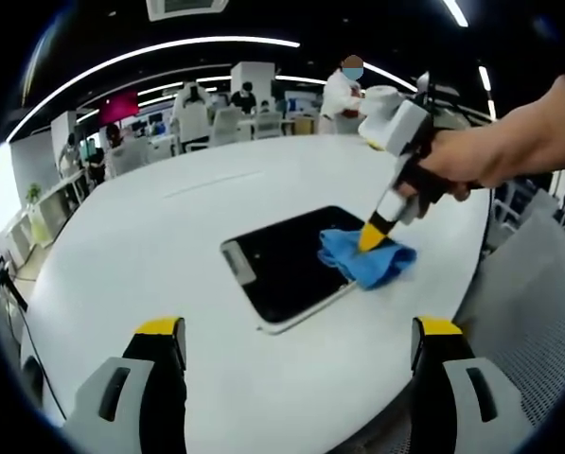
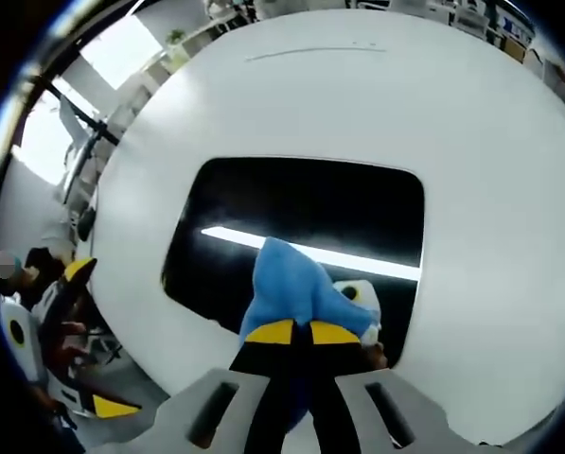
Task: Wipe the mirror surface with the cleaning cloth until all visible marks leave the cleaned area.
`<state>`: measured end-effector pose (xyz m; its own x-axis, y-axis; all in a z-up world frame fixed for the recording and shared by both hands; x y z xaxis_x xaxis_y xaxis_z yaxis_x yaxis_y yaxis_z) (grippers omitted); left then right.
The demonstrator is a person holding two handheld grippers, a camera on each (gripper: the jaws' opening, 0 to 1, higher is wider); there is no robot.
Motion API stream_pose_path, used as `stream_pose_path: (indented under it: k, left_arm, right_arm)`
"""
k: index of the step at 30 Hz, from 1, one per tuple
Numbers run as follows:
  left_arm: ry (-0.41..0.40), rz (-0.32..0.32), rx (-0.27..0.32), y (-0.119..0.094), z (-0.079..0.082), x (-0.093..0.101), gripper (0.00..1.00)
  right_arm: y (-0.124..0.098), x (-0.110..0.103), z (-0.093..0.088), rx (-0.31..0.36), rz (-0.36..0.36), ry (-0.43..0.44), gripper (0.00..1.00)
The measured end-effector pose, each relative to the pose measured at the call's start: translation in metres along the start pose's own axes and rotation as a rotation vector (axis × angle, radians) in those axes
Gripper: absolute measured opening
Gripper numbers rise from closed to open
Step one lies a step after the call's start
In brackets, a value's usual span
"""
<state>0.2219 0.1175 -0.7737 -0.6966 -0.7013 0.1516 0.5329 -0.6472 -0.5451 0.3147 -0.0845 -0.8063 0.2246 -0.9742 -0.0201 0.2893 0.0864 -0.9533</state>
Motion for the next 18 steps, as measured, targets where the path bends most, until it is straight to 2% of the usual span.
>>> stream_pose_path:
  k: [18]
  left_arm:
    - [0.003, -0.001, 0.002, 0.000, 0.001, 0.001, 0.99]
  right_arm:
    - [0.004, -0.024, 0.008, 0.013, 0.021, -0.017, 0.00]
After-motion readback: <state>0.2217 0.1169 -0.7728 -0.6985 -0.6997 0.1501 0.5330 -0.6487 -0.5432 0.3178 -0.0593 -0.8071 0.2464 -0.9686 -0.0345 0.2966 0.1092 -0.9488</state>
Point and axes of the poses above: the point that each gripper's makers call its tool centre point, and the gripper's own axes: y roughly forward along the fingers, x roughly to its right, z roughly out of its top, the point moved 7 cm from there along -y, roughly backward along the fingers, and after that the axes turned 13 degrees about -z, right-handed, at the moved point
